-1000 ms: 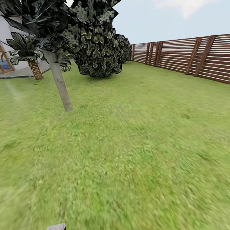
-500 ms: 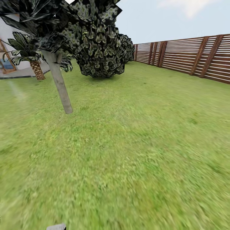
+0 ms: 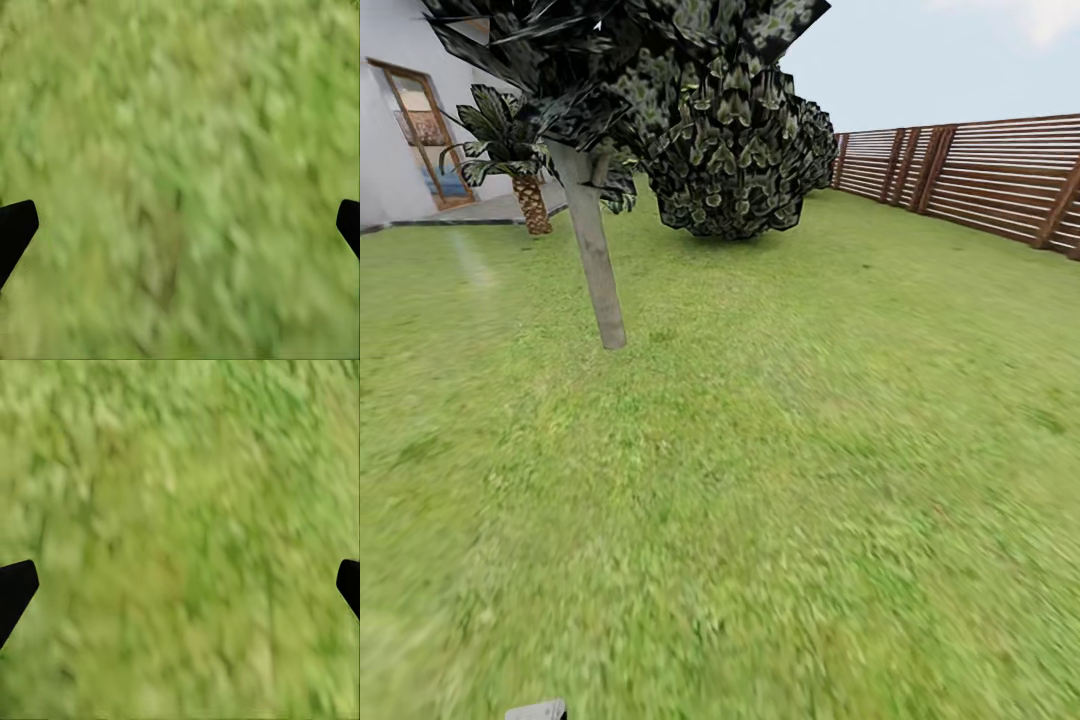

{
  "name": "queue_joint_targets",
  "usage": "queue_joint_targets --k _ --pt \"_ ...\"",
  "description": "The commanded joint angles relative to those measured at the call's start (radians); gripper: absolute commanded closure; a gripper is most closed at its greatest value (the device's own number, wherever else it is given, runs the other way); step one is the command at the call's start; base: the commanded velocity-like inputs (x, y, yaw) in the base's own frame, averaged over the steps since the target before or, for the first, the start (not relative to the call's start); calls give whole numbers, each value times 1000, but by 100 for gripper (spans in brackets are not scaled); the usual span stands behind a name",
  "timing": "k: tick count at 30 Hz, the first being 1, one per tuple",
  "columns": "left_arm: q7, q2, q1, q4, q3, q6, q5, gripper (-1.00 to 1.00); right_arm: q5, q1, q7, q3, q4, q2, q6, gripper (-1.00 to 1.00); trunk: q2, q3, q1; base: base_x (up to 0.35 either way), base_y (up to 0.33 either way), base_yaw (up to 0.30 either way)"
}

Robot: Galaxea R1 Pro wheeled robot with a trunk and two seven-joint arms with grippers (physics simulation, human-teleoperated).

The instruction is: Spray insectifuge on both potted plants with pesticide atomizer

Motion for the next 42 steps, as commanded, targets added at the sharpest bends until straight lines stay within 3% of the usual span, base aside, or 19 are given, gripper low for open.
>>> queue_joint_targets --k 1,17,33,42 --pt "0 0 -1 1 1 -4 0 -100 11 0 -5 -2 0 0 -2 -100 0 -1 0 337 0 277" --pt "0 0 -1 1 2 -4 0 -100 11 0 -5 -2 0 0 -2 -100 0 -1 0 326 0 277" --pt "0 -3 -2 1 1 -2 0 -100 11 0 -5 -2 0 0 -2 -100 0 -1 0 33 0 277" --pt "0 -2 -2 0 1 -2 0 -100 11 0 -5 -2 0 0 -2 -100 0 -1 0 272 0 277"
